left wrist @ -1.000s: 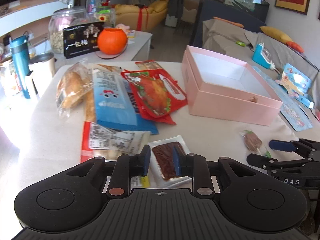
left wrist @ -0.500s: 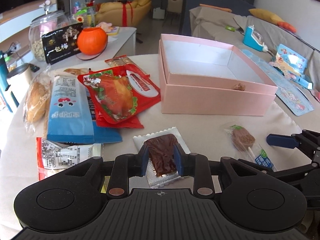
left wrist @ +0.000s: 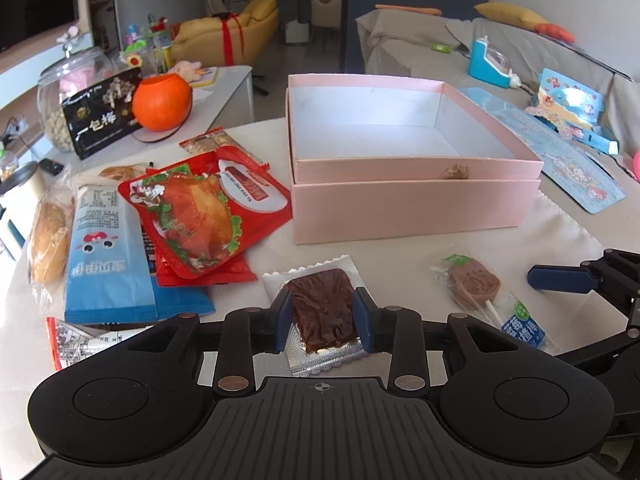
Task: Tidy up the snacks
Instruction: 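Lift the meat packet with the left tool while the right tool carries the lollipop toward the box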
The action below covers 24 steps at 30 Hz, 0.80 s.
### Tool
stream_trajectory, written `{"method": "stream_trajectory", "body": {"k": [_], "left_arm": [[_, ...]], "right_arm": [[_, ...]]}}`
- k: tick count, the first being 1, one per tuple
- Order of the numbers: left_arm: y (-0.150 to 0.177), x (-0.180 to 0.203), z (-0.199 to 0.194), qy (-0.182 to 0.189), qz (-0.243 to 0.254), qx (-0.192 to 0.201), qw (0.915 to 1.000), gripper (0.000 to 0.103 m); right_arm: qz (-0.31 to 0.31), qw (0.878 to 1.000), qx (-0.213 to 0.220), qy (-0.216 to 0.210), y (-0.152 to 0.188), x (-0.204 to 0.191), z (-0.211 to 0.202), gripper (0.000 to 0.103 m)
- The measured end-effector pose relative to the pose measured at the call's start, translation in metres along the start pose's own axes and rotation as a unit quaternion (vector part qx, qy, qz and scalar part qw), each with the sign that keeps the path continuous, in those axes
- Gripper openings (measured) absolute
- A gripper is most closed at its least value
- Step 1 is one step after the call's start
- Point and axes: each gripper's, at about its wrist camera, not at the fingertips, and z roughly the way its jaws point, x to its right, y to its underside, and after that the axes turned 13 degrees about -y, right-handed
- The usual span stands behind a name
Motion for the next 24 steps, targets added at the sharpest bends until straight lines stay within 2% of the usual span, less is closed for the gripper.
{"method": "stream_trajectory", "body": {"k": [2,6,8,12,16,18,19,20,23,24], "left_arm": [[0.000,0.001,0.000,-0.012,0.020,0.010,0.9997,0.046],[0.003,-0.002,-0.001,-0.064,0.043,0.018,0.9969,0.047],[0.004,-0.008,-0.001,-0.050,0.026,0.013,0.9983,0.043],[0.002,-0.014,-0.006,-0.001,-0.010,0.013,0.9999,0.044],[0.002,-0.005,-0.009,0.019,-0.004,0.026,0.9995,0.044],[0.004,0.001,-0.004,0.012,0.014,0.016,0.9997,0.044],[0.007,0.004,-0.003,0.002,0.027,0.019,0.9994,0.049],[0.010,0.005,-0.003,-0.008,0.037,0.019,0.9991,0.049],[0.012,-0.002,-0.003,-0.030,0.038,0.023,0.9986,0.049],[0.012,-0.007,-0.002,-0.023,0.027,0.018,0.9992,0.049]], "right_arm": [[0.000,1.000,0.000,0.000,0.000,0.000,0.000,0.086],[0.001,1.000,0.001,-0.001,0.000,0.000,0.000,0.086],[0.002,1.000,0.001,-0.001,0.000,0.000,0.000,0.086],[0.002,1.000,0.001,-0.001,0.000,0.000,-0.001,0.086],[0.002,1.000,0.001,-0.001,0.000,0.000,-0.001,0.086],[0.002,1.000,0.001,-0.001,0.000,0.000,-0.001,0.086],[0.002,1.000,0.002,-0.002,0.000,0.000,-0.001,0.086],[0.004,1.000,0.002,-0.001,0.000,0.001,-0.001,0.086],[0.008,1.000,0.004,-0.001,-0.001,0.002,-0.002,0.086],[0.007,1.000,0.004,-0.001,-0.001,0.002,-0.002,0.086]]}}
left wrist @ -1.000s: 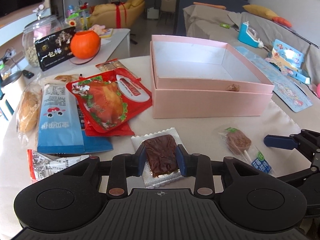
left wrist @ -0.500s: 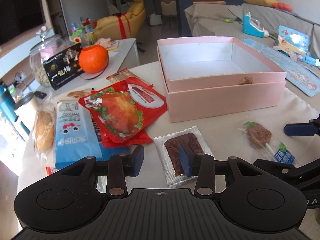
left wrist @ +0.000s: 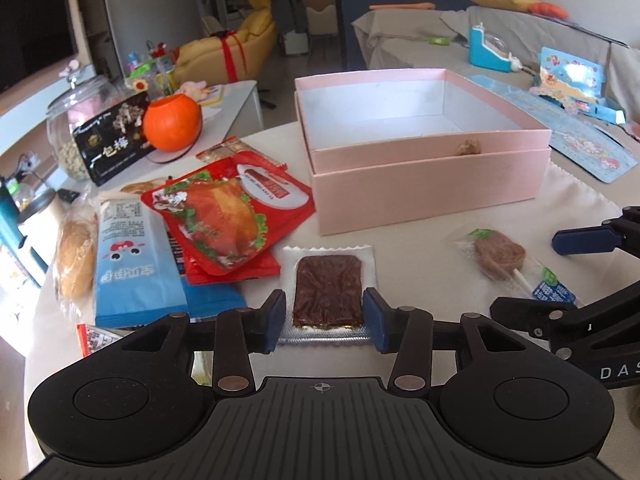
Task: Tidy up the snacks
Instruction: 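Lift the meat packet with the left tool while the right tool carries the lollipop toward the box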
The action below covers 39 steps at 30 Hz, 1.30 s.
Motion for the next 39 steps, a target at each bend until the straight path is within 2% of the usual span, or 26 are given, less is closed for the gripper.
{"method": "stream_trajectory", "body": {"k": [3,12,17,23,24,25,28,31,34,39], "left_arm": [[-0.002,-0.009,0.005,0.036,-0.033,-0.017,0.9987,0.048],[-0.015,-0.006,0.019,0.025,-0.030,-0.015,0.9991,0.051],[-0.019,-0.013,0.029,0.051,-0.033,-0.012,0.9981,0.051],[-0.016,-0.020,0.032,0.083,-0.011,0.001,0.9965,0.051],[-0.015,-0.020,0.031,0.084,-0.008,0.003,0.9964,0.051],[-0.013,-0.020,0.029,0.084,-0.006,0.003,0.9964,0.051],[-0.007,-0.019,0.020,0.083,-0.009,0.005,0.9965,0.044],[0.006,-0.011,0.004,0.069,0.010,0.017,0.9974,0.044],[0.016,-0.002,-0.009,0.065,0.034,0.034,0.9967,0.044],[0.017,-0.010,-0.009,0.093,0.029,0.022,0.9950,0.044]], "right_arm": [[-0.002,1.000,-0.001,0.002,0.000,-0.001,0.000,0.086],[-0.003,1.000,-0.002,0.005,0.001,-0.002,0.001,0.086],[-0.002,1.000,-0.001,0.005,0.001,-0.001,0.001,0.086],[0.020,1.000,0.000,-0.002,-0.006,0.008,0.003,0.086],[0.020,1.000,-0.003,0.000,-0.008,0.008,0.004,0.084],[0.018,1.000,-0.007,0.007,-0.010,0.009,0.005,0.076],[-0.001,0.999,-0.022,0.025,-0.014,0.005,0.003,0.042],[0.003,1.000,-0.025,0.012,-0.012,0.004,-0.003,0.040],[0.002,1.000,-0.017,0.023,-0.006,0.000,-0.005,0.040],[0.004,1.000,-0.017,0.022,-0.002,-0.005,-0.010,0.039]]}}
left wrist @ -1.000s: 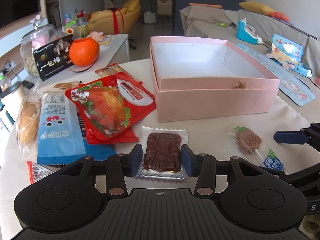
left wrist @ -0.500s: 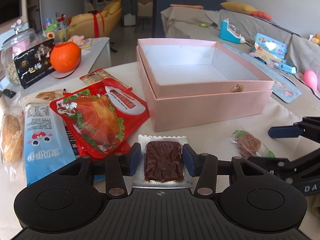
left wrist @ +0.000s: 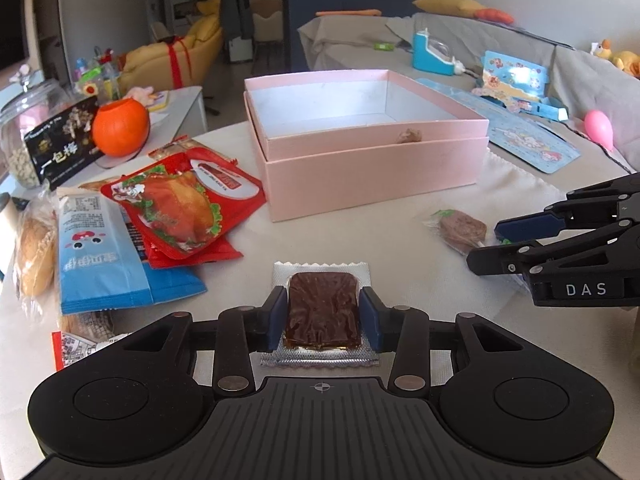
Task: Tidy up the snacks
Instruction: 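Lift the meat packet with the left tool while the right tool carries the lollipop toward the box, then lower both packets into the pink box and open both tools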
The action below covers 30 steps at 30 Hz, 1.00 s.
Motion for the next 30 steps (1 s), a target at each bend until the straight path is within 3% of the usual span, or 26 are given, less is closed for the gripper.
{"method": "stream_trajectory", "body": {"k": [5,8,12,17,19,20,21,22,24,26,28,30], "left_arm": [[0.012,0.002,-0.015,0.015,0.008,0.010,0.9998,0.043],[0.007,-0.003,-0.027,0.028,-0.019,0.010,0.9994,0.043],[-0.033,-0.012,-0.050,0.045,-0.054,0.061,0.9957,0.043],[-0.113,-0.032,-0.046,0.070,-0.116,0.138,0.9812,0.043],[-0.142,-0.035,-0.014,0.082,-0.125,0.124,0.9809,0.044],[-0.154,-0.034,0.009,0.082,-0.129,0.093,0.9839,0.043],[-0.160,-0.035,0.029,0.079,-0.133,0.064,0.9859,0.043],[-0.162,-0.037,0.044,0.073,-0.141,0.047,0.9863,0.042],[-0.157,-0.045,0.049,0.054,-0.163,0.045,0.9840,0.042],[-0.140,-0.063,0.035,0.060,-0.182,0.064,0.9794,0.042],[-0.119,-0.082,0.017,0.051,-0.194,0.076,0.9768,0.042],[-0.097,-0.099,-0.002,-0.001,-0.194,0.076,0.9779,0.042]], "right_arm": [[0.005,1.000,0.022,-0.012,0.000,0.001,-0.024,0.037],[0.019,0.999,0.040,-0.028,-0.009,0.007,-0.041,0.037],[0.026,0.995,0.079,-0.050,-0.037,0.018,-0.070,0.036],[-0.006,0.990,0.137,-0.042,-0.114,0.031,-0.091,0.037],[-0.021,0.989,0.140,-0.040,-0.155,0.038,-0.082,0.049],[-0.016,0.990,0.132,-0.039,-0.174,0.044,-0.074,0.068],[0.000,0.992,0.123,-0.028,-0.191,0.050,-0.065,0.077],[0.017,0.993,0.114,-0.013,-0.205,0.056,-0.055,0.083],[0.026,0.996,0.086,0.012,-0.218,0.062,-0.039,0.083],[0.030,0.996,0.070,0.039,-0.213,0.065,-0.031,0.083],[0.016,0.997,0.068,0.034,-0.196,0.062,-0.028,0.083],[0.011,0.998,0.055,0.035,-0.182,0.056,-0.019,0.083]]}}
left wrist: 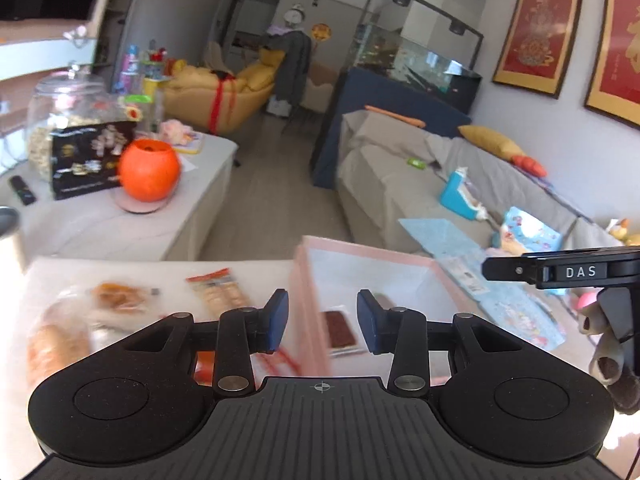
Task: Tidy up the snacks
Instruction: 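Lower both packets into the pink box and open both tools, then grasp the red roast-duck pouch with the right tool while the left tool moves over the snacks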
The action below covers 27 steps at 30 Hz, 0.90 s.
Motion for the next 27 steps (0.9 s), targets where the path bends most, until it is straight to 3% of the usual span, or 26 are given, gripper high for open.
{"method": "stream_trajectory", "body": {"k": [3,6,9,16,22,27], "left_arm": [[0.019,-0.033,-0.030,-0.103,-0.002,0.012,0.9946,0.042],[0.043,-0.063,-0.053,-0.130,-0.034,0.004,0.9909,0.042],[0.068,-0.082,-0.064,-0.137,-0.058,-0.019,0.9886,0.042],[0.107,-0.105,-0.080,-0.117,-0.106,-0.041,0.9866,0.042],[0.109,-0.099,-0.092,-0.106,-0.103,-0.023,0.9887,0.042],[0.100,-0.079,-0.093,-0.069,-0.081,-0.009,0.9943,0.042]], "right_arm": [[-0.007,0.999,-0.020,-0.032,0.013,-0.022,0.015,0.083],[-0.007,0.995,-0.037,-0.090,0.020,-0.055,0.032,0.083],[-0.017,0.987,-0.064,-0.144,0.028,-0.101,0.058,0.083],[-0.066,0.976,-0.105,-0.181,0.048,-0.190,0.115,0.082],[-0.054,0.978,-0.108,-0.172,0.037,-0.196,0.137,0.082],[-0.057,0.983,-0.093,-0.147,0.001,-0.180,0.143,0.082]]}}
